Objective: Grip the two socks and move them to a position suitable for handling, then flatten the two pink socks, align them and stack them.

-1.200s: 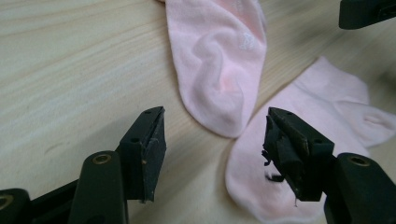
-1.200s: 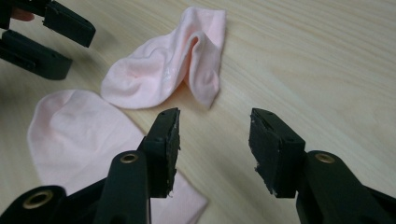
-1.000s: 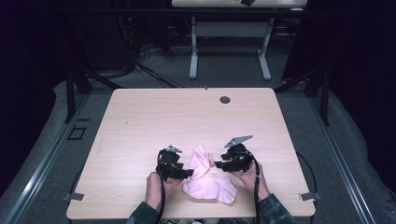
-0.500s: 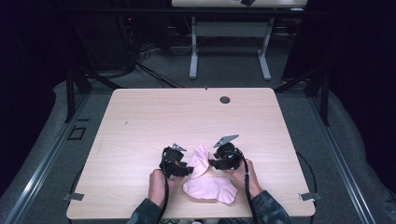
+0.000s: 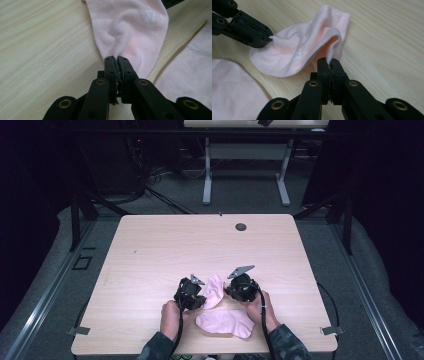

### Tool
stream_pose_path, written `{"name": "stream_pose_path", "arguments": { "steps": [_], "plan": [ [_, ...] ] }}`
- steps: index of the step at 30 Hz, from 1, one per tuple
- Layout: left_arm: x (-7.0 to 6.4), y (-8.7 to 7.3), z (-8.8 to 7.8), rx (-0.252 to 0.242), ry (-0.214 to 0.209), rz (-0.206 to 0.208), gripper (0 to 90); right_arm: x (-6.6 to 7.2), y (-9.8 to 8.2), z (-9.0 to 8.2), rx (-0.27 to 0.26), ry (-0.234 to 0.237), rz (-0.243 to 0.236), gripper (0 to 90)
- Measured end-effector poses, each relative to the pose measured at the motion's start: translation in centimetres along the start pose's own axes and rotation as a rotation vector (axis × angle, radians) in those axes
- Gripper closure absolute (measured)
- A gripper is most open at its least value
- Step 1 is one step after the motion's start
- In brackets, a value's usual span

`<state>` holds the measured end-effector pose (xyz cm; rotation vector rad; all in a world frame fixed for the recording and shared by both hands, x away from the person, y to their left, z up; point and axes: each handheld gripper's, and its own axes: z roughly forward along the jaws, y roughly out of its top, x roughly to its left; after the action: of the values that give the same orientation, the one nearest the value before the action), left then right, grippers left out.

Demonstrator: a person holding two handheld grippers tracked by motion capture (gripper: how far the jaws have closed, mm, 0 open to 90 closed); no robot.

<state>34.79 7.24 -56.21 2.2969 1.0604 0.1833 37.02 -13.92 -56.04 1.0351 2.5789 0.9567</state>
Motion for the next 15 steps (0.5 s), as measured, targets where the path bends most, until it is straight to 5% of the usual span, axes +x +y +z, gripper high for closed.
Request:
{"name": "stream_pose_path", "arguments": {
  "steps": [4,10,12,14,15],
  "plan": [
    [0.0,0.3,-0.9,-0.035,-0.01,0.01,87.5,0.1,-0.2,-1.4,-0.023,-0.077,-0.041,88.5],
    [-0.4,2.2,-2.7,-0.088,-0.046,0.042,87.6,1.1,-0.5,-5.2,-0.075,-0.323,-0.18,88.5],
    [-0.5,2.6,-2.8,-0.082,-0.038,0.063,87.6,1.4,-0.7,-6.3,-0.088,-0.372,-0.225,88.5],
    [-0.3,2.7,-2.3,-0.059,-0.033,0.072,87.6,1.7,-1.1,-7.0,-0.082,-0.35,-0.265,87.8],
    [-0.1,2.7,-1.9,-0.043,-0.03,0.072,87.5,1.8,-1.4,-6.8,-0.049,-0.302,-0.261,86.6]
  ]
}}
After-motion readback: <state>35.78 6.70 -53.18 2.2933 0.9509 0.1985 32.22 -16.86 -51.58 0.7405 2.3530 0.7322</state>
